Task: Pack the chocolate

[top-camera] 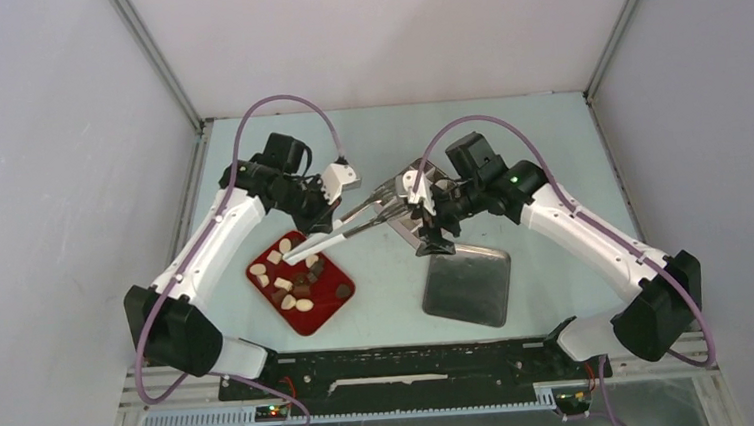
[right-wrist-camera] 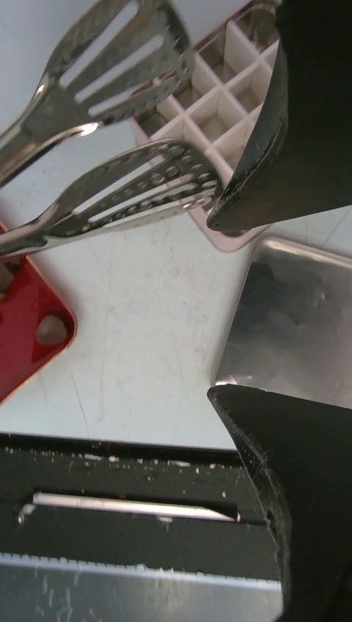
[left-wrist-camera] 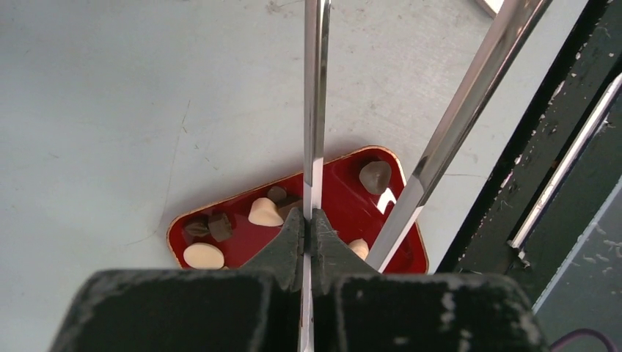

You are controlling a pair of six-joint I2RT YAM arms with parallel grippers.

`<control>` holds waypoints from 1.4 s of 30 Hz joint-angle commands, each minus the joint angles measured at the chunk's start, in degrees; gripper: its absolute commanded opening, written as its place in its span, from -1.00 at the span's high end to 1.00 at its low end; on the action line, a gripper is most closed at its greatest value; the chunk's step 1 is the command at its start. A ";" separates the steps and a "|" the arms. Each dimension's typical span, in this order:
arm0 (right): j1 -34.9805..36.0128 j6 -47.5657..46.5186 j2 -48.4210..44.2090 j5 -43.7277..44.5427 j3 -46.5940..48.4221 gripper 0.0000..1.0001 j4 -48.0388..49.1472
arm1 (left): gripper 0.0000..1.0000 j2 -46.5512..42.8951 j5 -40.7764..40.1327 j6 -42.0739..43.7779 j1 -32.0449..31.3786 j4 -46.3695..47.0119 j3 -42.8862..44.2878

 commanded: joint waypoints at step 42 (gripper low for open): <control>-0.62 6.28 6.88 -12.13 7.33 1.00 -5.23 | 1.00 -2.42 7.26 1.42 -5.68 -0.50 -1.83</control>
